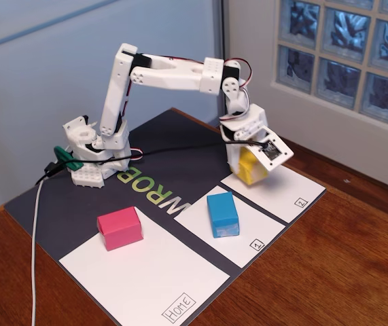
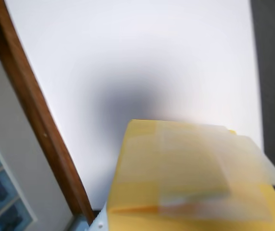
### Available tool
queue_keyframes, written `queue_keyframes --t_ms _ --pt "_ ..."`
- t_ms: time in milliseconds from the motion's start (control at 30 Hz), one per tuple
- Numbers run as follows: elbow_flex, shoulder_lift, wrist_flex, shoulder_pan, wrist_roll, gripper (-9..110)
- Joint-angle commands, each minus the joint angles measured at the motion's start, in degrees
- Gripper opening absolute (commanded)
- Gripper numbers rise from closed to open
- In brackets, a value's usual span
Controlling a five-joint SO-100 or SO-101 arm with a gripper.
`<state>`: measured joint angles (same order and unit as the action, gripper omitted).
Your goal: Move box yellow to zone 2
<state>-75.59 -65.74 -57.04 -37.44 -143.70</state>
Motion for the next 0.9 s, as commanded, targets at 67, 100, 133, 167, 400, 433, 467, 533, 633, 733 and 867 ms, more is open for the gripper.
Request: queue_keyframes --t_ms 67,100,133,167,400,433,467,533,633,733,867 --pt "0.9 0.2 5.0 -0.1 -1.4 0" --pt "0.9 0.4 5.6 -0.2 -1.7 0" --pt "0.9 0.6 6.1 -0.4 -1.8 0" --pt "0.9 0.9 6.5 -0.5 -1.8 0" --pt "0.4 2.5 10.6 -0.3 -4.7 0" --pt "0.4 2.8 11.0 -0.2 -5.4 0" --pt "0.2 3.0 11.7 0.0 -6.5 0" --pt "0.1 3.5 13.0 0.4 -8.4 0" --pt "0.1 4.0 14.0 0.5 -12.3 0" --pt "-0.2 4.1 13.1 0.7 -13.8 0" --pt "-0.1 5.3 10.2 1.8 -14.2 0"
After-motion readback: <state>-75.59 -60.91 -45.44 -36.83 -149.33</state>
